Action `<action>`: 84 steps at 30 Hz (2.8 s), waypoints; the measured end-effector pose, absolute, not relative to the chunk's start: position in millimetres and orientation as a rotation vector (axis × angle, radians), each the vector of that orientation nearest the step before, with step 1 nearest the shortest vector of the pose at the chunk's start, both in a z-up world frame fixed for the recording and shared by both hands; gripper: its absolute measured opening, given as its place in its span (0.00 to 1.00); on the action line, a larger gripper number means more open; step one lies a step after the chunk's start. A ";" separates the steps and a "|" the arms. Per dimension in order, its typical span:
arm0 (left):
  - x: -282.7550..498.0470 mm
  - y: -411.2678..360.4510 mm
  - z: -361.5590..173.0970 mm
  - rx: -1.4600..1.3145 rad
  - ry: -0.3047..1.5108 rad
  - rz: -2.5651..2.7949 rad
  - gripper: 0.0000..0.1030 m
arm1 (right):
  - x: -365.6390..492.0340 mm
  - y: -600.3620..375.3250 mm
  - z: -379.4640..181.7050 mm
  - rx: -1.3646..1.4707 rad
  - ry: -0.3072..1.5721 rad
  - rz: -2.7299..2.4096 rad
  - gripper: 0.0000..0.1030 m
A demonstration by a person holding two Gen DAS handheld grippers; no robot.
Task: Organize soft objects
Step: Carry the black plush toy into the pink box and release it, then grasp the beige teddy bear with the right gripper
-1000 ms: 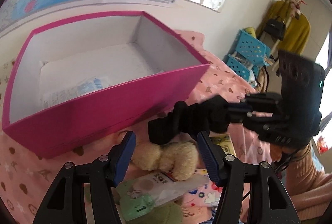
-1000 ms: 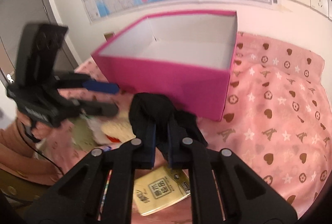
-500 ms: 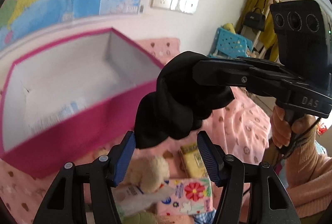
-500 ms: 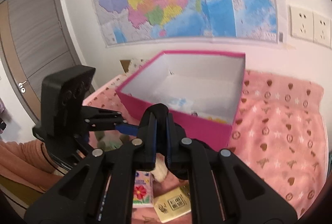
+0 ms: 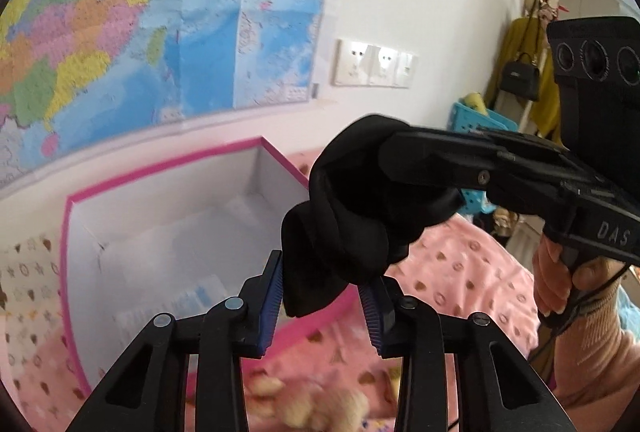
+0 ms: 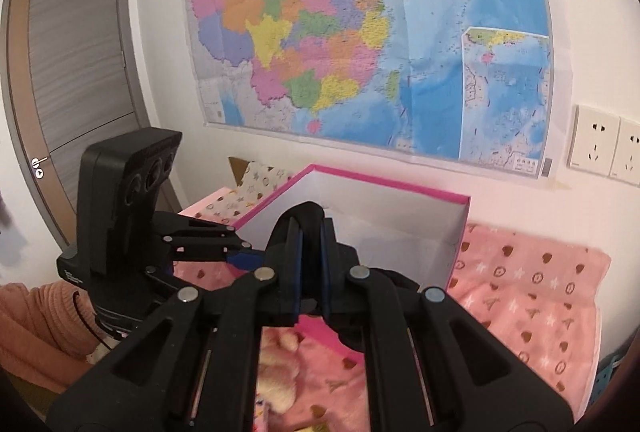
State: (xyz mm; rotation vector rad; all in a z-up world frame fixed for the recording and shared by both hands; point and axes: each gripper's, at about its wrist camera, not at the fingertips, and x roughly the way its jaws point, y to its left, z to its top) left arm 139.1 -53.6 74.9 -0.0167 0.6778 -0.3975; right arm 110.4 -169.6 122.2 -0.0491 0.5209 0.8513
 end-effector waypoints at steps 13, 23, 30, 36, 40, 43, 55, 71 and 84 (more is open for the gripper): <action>230.5 -47.1 45.5 -0.071 0.800 -0.272 0.35 | 177.0 -147.5 81.4 -0.198 0.555 0.706 0.09; 208.1 -21.8 5.1 -0.086 0.917 -0.233 0.53 | 160.6 -148.9 29.6 -0.259 0.741 0.788 0.33; 180.6 -9.5 19.9 -0.130 0.863 -0.259 0.56 | 149.9 -177.8 40.4 -0.115 0.743 0.812 0.35; 155.2 -9.1 29.0 -0.158 0.824 -0.301 0.57 | 135.0 -190.7 48.8 -0.031 0.730 0.801 0.37; 137.9 -6.3 34.1 -0.175 0.801 -0.320 0.61 | 121.7 -196.2 54.9 0.022 0.718 0.834 0.47; 123.9 -3.4 35.5 -0.188 0.791 -0.325 0.61 | 107.0 -200.0 59.6 0.053 0.704 0.862 0.49; 63.2 7.6 27.3 -0.193 0.770 -0.321 0.61 | 54.6 -210.7 54.3 0.091 0.722 0.913 0.60; 47.3 16.1 -9.7 -0.238 0.838 -0.297 0.61 | 49.5 -136.5 -29.5 -0.166 0.895 0.823 0.66; 61.0 18.1 -24.4 -0.250 0.882 -0.308 0.61 | 70.5 -143.8 -44.7 -0.075 0.920 0.790 0.33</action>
